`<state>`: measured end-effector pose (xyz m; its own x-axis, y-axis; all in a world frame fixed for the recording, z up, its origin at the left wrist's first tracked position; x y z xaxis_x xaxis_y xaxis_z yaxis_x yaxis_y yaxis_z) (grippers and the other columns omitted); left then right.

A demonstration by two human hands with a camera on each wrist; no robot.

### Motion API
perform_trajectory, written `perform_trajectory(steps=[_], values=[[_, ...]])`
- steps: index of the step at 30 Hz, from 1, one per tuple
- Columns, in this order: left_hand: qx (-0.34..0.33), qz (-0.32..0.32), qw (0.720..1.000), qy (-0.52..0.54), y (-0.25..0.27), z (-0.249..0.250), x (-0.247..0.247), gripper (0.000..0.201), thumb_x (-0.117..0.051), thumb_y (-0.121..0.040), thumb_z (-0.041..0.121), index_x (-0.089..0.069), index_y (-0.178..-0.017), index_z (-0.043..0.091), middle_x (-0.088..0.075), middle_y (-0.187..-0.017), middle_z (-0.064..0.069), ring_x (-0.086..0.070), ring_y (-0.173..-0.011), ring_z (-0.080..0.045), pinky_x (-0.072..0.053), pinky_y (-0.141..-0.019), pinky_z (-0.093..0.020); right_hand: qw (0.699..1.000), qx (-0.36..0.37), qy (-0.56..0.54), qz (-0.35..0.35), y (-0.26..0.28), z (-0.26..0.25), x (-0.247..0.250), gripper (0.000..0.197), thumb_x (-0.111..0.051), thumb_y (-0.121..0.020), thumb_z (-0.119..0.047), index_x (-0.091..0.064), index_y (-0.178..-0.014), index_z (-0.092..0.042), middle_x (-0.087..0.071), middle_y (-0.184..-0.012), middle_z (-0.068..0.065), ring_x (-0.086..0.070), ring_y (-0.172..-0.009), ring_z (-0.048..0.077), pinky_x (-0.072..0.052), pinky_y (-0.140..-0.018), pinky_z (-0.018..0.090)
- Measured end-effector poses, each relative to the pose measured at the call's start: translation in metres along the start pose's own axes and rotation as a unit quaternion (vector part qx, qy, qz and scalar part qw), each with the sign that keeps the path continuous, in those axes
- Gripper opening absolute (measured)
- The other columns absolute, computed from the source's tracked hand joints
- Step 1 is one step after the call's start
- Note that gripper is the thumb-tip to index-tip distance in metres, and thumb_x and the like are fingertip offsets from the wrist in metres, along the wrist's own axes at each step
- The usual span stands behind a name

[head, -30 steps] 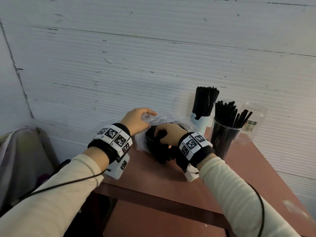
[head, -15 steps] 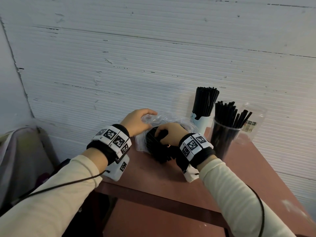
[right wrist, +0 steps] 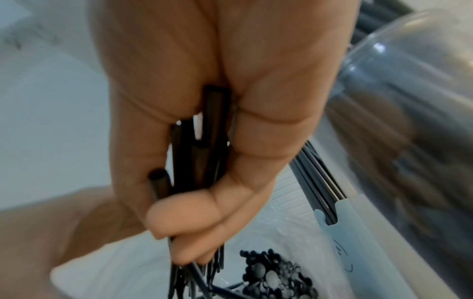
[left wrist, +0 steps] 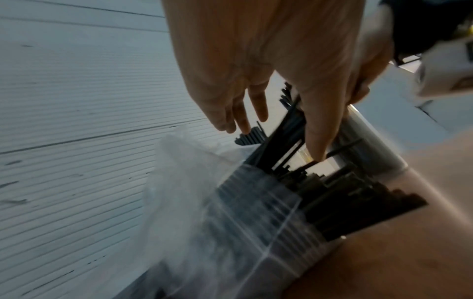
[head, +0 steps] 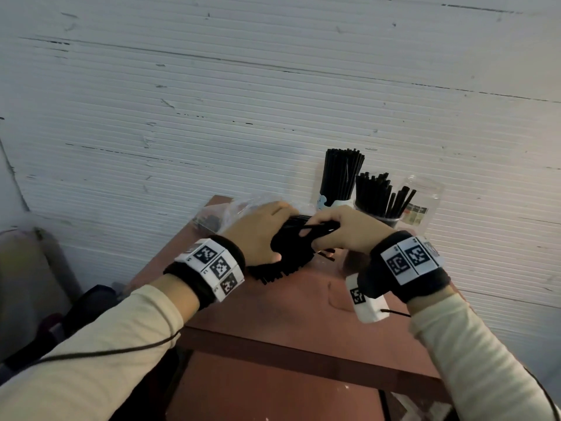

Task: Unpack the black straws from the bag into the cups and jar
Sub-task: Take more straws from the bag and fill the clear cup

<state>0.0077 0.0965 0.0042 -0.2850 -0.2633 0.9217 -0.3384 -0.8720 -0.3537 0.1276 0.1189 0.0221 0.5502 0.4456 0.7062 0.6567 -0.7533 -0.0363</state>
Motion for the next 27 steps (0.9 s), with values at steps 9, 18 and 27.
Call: perform_trajectory(steps=[9, 18, 27], values=[[-0.004, -0.04, 0.998, 0.042, -0.032, 0.036, -0.013, 0.019, -0.06, -0.083, 0.014, -0.054, -0.093, 0.029, -0.06, -0.088, 0.008, -0.059, -0.083, -0.015, -0.039, -0.068, -0.022, 0.998, 0.037, -0.04, 0.005, 0.024, 0.001, 0.005, 0.032, -0.072, -0.078, 0.003, -0.072, -0.106, -0.013, -0.07, -0.093, 0.011, -0.062, -0.077, 0.022, -0.053, -0.079, 0.039], [0.055, 0.0, 0.986, 0.156, -0.035, 0.019, -0.014, 0.007, -0.058, -0.093, 0.023, -0.055, -0.086, 0.022, -0.062, -0.079, 0.001, -0.06, -0.08, -0.022, -0.035, -0.064, -0.025, 0.985, 0.044, -0.067, 0.154, 0.037, 0.016, 0.039, 0.057, -0.081, -0.076, -0.023, -0.054, -0.126, -0.026, -0.067, -0.107, 0.002, -0.066, -0.096, 0.013, -0.052, -0.095, 0.036], [0.118, 0.017, 0.976, 0.183, -0.03, 0.001, -0.009, 0.021, -0.059, -0.094, 0.034, -0.062, -0.107, 0.017, -0.065, -0.093, 0.001, -0.058, -0.087, -0.016, -0.037, -0.073, -0.026, 0.991, -0.08, 0.06, -0.093, 0.028, 0.024, -0.037, 0.031, -0.06, -0.093, -0.036, -0.065, -0.116, -0.016, -0.067, -0.094, 0.003, -0.067, -0.083, 0.012, -0.055, -0.067, 0.018]])
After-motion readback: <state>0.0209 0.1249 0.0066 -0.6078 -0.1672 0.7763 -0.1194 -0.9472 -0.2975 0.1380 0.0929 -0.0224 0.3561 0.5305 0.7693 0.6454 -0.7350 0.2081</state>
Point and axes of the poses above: each hand's wrist, its own y-axis away from the middle knuckle, its own x-axis out of the back of the hand, z = x × y, the point moved 9 cm from there along -y, towards the middle knuckle
